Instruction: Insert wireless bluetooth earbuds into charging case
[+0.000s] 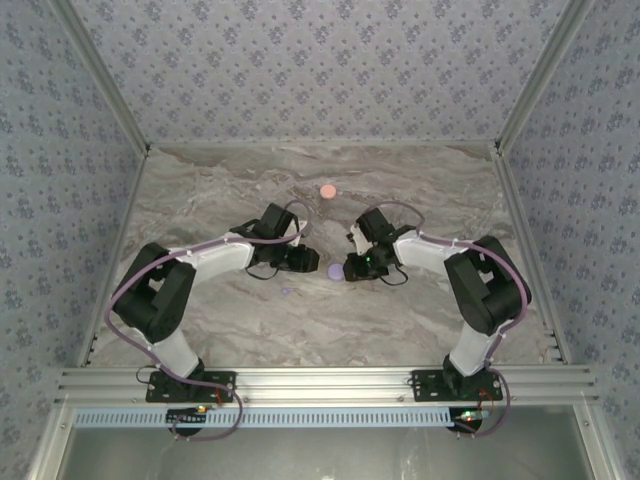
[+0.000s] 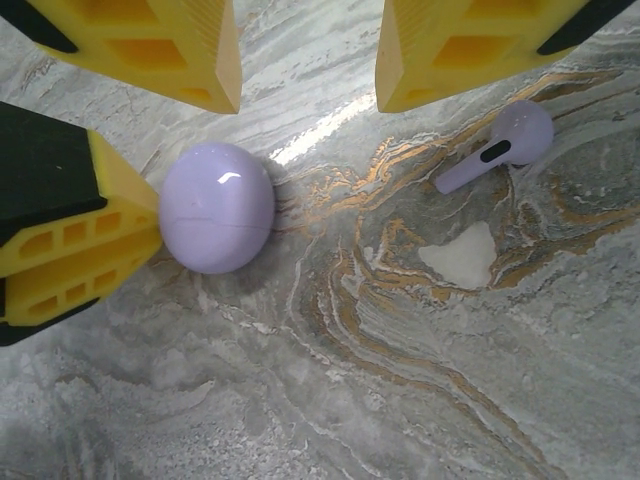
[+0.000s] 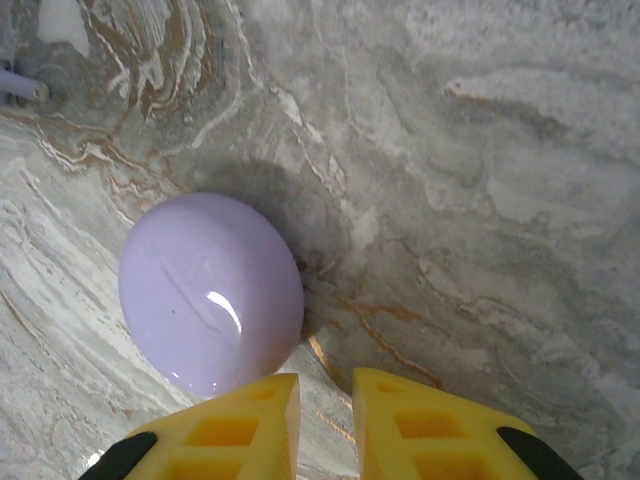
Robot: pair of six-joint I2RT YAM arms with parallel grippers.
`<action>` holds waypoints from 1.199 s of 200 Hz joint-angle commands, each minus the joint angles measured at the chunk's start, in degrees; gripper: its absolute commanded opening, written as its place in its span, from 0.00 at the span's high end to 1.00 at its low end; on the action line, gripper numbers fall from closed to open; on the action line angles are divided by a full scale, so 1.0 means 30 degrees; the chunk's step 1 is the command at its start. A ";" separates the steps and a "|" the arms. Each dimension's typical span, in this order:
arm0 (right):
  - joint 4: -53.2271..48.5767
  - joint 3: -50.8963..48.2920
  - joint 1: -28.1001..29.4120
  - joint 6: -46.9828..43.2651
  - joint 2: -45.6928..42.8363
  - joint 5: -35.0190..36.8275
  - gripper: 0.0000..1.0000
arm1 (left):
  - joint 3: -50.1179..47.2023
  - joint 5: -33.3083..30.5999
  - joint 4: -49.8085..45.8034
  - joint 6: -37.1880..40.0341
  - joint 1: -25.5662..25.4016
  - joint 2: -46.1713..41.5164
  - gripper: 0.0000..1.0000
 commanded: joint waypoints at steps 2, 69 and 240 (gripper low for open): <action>-0.0107 0.0777 0.0090 0.0270 0.0472 0.0446 0.78 | 0.0156 0.0425 0.0628 -0.0476 -0.0107 -0.0096 0.61; -0.0879 0.1289 0.0068 0.0016 0.0617 0.1225 0.79 | -0.0539 0.0354 0.1813 -0.1579 -0.0100 0.0110 0.61; 0.1594 -0.0065 -0.0609 0.1505 -0.0242 -0.2527 0.72 | -0.1385 0.1025 0.4690 -0.4567 -0.0755 0.1804 0.57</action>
